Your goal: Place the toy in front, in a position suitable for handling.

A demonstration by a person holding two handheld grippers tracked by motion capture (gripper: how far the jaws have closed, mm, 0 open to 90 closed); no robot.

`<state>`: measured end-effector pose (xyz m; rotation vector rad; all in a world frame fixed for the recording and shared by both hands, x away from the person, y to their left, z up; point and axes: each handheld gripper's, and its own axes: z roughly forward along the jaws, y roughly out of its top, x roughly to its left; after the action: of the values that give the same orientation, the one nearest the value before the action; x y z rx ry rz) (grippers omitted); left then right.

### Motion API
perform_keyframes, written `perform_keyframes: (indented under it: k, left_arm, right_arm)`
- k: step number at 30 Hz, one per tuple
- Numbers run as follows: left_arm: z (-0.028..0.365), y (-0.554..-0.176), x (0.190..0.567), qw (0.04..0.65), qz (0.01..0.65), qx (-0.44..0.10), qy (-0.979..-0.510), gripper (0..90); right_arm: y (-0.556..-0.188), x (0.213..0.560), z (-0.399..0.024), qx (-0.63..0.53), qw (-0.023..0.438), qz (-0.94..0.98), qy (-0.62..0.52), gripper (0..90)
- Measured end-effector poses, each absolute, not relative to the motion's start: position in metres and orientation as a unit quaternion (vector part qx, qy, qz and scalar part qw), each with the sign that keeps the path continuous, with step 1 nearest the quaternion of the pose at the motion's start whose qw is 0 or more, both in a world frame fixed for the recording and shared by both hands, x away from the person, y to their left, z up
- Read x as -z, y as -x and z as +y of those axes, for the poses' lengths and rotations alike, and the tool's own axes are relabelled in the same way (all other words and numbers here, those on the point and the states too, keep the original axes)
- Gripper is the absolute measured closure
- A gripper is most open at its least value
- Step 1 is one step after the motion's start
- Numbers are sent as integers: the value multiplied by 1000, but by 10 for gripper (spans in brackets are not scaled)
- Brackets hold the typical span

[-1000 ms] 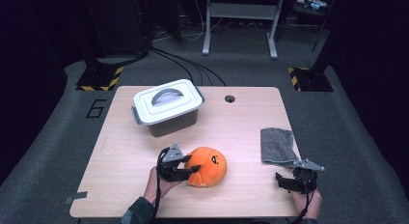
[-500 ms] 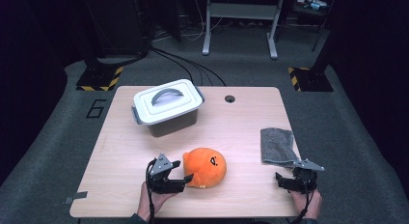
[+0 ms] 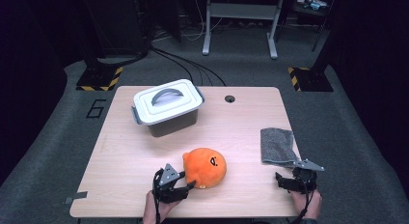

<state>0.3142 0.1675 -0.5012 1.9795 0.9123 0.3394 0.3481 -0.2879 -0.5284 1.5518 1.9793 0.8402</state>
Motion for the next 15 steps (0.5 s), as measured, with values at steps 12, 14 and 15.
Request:
perform_keyframes:
  k: [12, 14, 15]
  left_arm:
    - [172, -321, 504, 461, 359, -120, -803, 707]
    - [172, -321, 504, 461, 359, -120, -803, 707]
    - [172, -321, 504, 460, 358, -120, -804, 707]
  right_arm:
    - [-348, 528, -287, -308, 241, 724, -569, 65]
    - [-348, 528, -287, -308, 241, 724, -569, 65]
    - [-348, 528, -287, -308, 241, 724, -569, 65]
